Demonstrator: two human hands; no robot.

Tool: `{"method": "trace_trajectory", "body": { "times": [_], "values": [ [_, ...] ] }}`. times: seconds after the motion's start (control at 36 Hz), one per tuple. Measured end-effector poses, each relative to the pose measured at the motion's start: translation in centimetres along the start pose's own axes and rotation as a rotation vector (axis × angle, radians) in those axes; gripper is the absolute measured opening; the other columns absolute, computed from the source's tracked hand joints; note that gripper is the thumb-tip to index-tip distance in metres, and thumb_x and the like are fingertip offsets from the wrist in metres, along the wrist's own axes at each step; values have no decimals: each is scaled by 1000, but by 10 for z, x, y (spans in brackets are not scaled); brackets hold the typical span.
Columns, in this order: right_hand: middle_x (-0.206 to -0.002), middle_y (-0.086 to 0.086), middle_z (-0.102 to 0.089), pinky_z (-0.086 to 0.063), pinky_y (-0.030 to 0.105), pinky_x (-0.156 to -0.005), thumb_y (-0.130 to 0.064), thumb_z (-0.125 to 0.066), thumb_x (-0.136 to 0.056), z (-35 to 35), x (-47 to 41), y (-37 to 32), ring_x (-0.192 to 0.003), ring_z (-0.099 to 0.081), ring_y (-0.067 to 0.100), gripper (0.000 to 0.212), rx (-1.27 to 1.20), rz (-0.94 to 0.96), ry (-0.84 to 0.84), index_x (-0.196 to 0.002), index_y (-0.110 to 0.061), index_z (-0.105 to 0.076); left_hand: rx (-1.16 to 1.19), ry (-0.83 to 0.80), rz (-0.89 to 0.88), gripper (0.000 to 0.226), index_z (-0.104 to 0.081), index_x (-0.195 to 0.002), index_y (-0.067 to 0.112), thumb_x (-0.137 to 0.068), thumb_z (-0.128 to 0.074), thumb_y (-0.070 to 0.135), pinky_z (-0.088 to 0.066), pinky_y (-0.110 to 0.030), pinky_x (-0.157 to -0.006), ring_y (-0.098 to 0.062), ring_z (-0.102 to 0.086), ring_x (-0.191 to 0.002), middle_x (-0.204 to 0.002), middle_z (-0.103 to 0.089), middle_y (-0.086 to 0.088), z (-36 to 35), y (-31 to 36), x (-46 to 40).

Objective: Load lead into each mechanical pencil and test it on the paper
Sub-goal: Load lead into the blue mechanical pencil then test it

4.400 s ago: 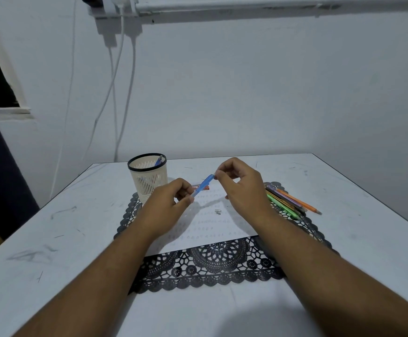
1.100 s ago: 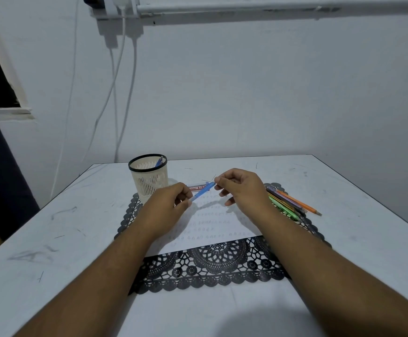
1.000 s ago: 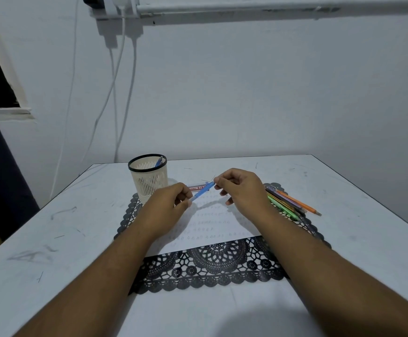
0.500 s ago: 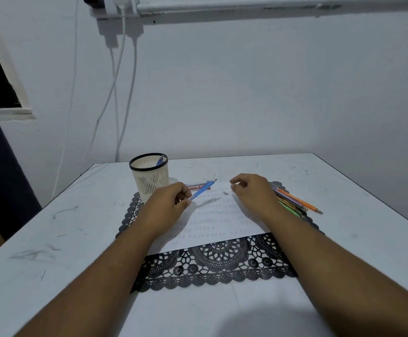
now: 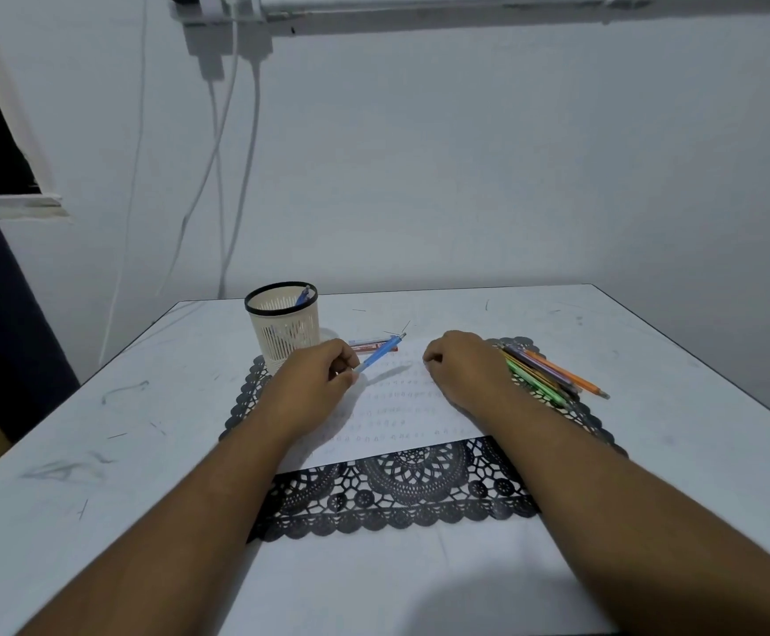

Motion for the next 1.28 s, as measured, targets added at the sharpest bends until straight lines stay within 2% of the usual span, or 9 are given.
{"method": "trace_trajectory", "body": {
  "times": [0.28,0.53,0.67,0.72,0.83,0.92,1.11,1.19,1.28],
  "values": [
    [-103,-3,-67,-54,38,-81,-20,-53,-101,0,2,0,-95,-62,21,20,18,-13,-26,-100,-25,-72,-6,-4,4,7,-68,-97,30,-99,-66,24,-52,-31,-74,-9,-63,-84,-90,-69,12,0,-1,0],
    [-99,-5,-64,-55,41,-83,-23,-54,-104,-2,6,9,-92,-61,19,15,-161,-61,-101,-91,-26,-61,-10,-13,10,8,-67,-96,31,-99,-66,23,-50,-30,-73,-9,-62,-85,-91,-68,13,1,-1,1],
    [-94,-3,-71,-49,33,-65,-23,-54,-106,17,12,7,-82,-63,14,17,-651,-147,42,-94,-24,-66,-2,-7,10,8,-68,-98,31,-99,-66,23,-51,-30,-75,-8,-62,-86,-92,-68,13,2,2,1],
    [-95,0,-72,-43,26,-65,-20,-59,-105,23,15,3,-82,-62,12,14,-823,-154,71,-98,-19,-71,-1,-9,7,8,-68,-99,30,-100,-66,23,-50,-29,-73,-8,-62,-86,-92,-68,13,3,3,1],
    [-86,-4,-72,-49,26,-67,-13,-69,-100,26,20,-3,-71,-58,11,9,-1071,-135,48,-100,-16,-78,4,-6,-7,9,-68,-99,31,-100,-65,22,-47,-25,-68,-6,-62,-84,-91,-68,14,3,3,2],
    [-80,-7,-73,-52,27,-68,-13,-74,-96,27,19,-5,-62,-55,10,8,-1087,-115,44,-98,-19,-80,6,-7,-16,9,-69,-99,31,-100,-66,23,-49,-27,-72,-6,-62,-86,-92,-68,15,4,3,2],
    [-77,-10,-73,-51,32,-70,-20,-74,-97,29,21,-10,-66,-55,11,8,-1041,-99,48,-96,-23,-81,-5,-7,-40,6,-69,-101,30,-100,-66,25,-53,-31,-78,-4,-63,-87,-94,-69,15,5,5,2],
    [-84,0,-75,-49,35,-70,-24,-73,-97,30,22,-11,-67,-55,11,8,-1008,-91,55,-94,-25,-81,-15,-10,-38,6,-68,-101,31,-100,-66,25,-54,-31,-78,-4,-62,-87,-94,-69,16,4,4,2],
    [-87,-4,-75,-51,36,-74,-29,-72,-99,30,23,-11,-72,-58,9,11,-991,-94,45,-94,-25,-80,-13,-9,-36,8,-68,-99,32,-100,-66,24,-53,-30,-77,-3,-62,-86,-93,-68,16,4,4,3]
  ]
}}
Point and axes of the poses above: each hand's wrist, its own x-axis away from the middle knuckle, its own z-axis out of the back of the hand, y = z × x, the point moved 5 cm from there along -x, towards the middle knuckle
